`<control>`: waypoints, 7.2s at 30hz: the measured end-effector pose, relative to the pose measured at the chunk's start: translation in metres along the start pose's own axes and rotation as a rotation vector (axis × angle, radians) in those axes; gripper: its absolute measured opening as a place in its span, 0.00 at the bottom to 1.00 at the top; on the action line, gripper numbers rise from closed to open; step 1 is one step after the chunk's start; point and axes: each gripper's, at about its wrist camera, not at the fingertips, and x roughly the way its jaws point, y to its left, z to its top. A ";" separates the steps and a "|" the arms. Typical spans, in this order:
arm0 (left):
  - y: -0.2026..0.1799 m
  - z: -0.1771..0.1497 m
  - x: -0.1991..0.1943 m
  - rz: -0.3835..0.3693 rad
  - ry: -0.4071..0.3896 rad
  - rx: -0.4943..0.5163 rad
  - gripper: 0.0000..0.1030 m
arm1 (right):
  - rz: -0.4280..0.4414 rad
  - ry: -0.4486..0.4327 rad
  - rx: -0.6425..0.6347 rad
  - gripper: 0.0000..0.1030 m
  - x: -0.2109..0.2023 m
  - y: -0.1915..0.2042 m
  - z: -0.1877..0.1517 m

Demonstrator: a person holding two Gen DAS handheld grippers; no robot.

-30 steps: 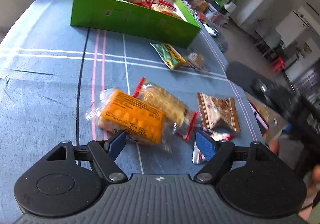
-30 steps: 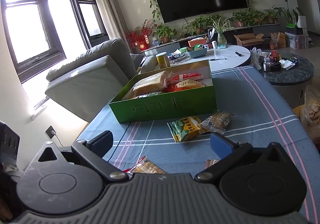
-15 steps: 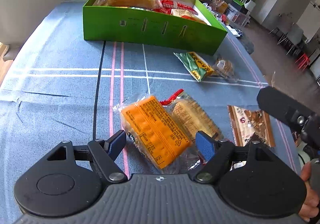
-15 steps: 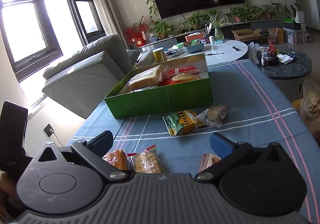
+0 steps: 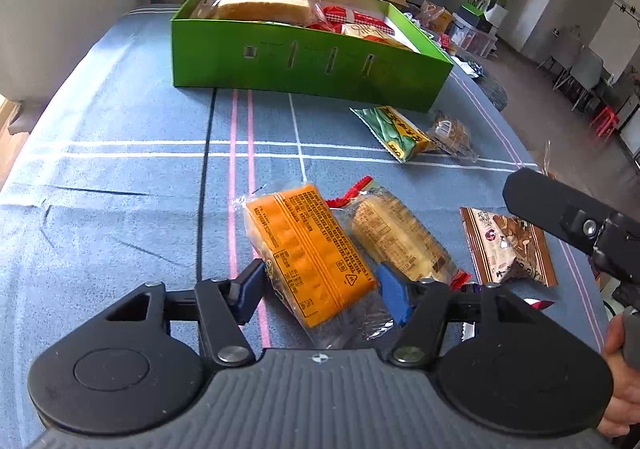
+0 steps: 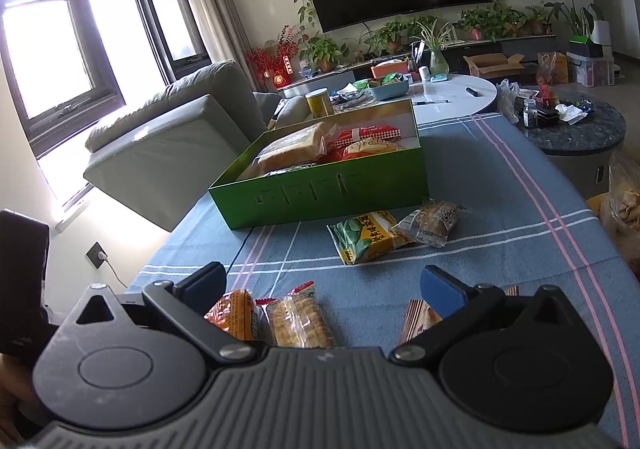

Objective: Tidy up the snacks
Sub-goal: 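Grasp the orange cracker pack with the left gripper while the right gripper grasps the bread-stick bag, then lift both held packs and carry them toward the green box, then lower both packs into the green box and open both grippers, then move the left gripper to the yellow pea snack bag while the right gripper approaches the QR-code pastry bag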

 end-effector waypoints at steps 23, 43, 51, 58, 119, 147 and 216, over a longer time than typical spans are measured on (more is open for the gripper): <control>0.029 -0.010 -0.029 0.174 -0.073 0.067 0.62 | -0.061 0.200 -0.204 0.73 0.049 0.038 -0.016; 0.032 -0.014 -0.014 0.156 -0.064 0.079 0.42 | -0.100 0.233 -0.200 0.73 0.055 0.035 -0.024; 0.033 -0.016 -0.025 0.141 -0.095 0.095 0.40 | -0.106 0.274 -0.204 0.73 0.064 0.037 -0.026; 0.033 -0.011 -0.033 0.128 -0.117 0.094 0.40 | -0.052 0.281 -0.149 0.65 0.061 0.035 -0.018; 0.002 0.069 -0.043 0.071 -0.242 0.182 0.39 | 0.006 0.070 -0.017 0.64 0.039 0.019 0.067; 0.038 0.193 0.054 0.112 -0.243 0.096 0.39 | -0.037 0.119 0.072 0.64 0.162 0.004 0.130; -0.084 0.094 0.101 -0.111 -0.081 0.617 0.73 | -0.133 0.080 0.272 0.80 0.080 -0.085 0.086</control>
